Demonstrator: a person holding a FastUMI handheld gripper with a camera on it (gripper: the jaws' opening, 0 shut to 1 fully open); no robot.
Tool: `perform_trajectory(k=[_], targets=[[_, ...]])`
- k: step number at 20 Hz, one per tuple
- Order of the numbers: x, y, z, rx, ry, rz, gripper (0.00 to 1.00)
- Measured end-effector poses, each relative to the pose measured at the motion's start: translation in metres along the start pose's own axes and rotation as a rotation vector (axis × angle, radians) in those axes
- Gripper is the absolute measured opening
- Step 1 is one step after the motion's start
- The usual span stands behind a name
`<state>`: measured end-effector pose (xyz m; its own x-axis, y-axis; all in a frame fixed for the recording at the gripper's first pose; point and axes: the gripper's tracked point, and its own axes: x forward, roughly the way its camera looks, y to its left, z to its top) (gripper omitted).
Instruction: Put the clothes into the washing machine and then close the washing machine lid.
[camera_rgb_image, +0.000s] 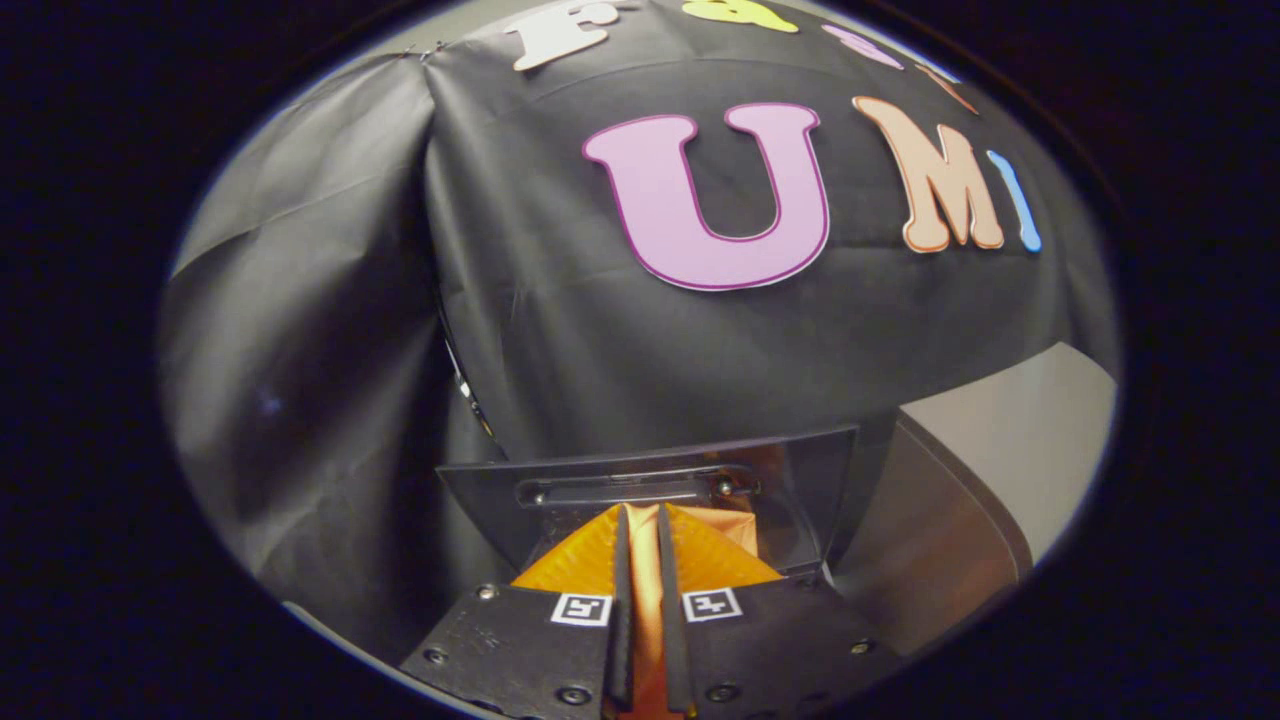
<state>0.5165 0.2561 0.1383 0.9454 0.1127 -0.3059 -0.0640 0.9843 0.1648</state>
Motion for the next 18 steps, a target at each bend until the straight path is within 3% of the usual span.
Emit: perform_trajectory(k=[3, 10, 15, 16, 18], targets=[[0.004, 0.014, 0.031, -0.065, -0.081, 0.022, 0.36], [0.060, -0.008, 0.035, -0.156, -0.102, -0.135, 0.97], [0.104, -0.015, 0.023, -0.169, -0.067, -0.187, 0.97], [0.109, -0.015, 0.011, -0.153, -0.013, -0.171, 0.96], [0.116, -0.014, 0.011, -0.073, -0.023, -0.172, 0.95]])
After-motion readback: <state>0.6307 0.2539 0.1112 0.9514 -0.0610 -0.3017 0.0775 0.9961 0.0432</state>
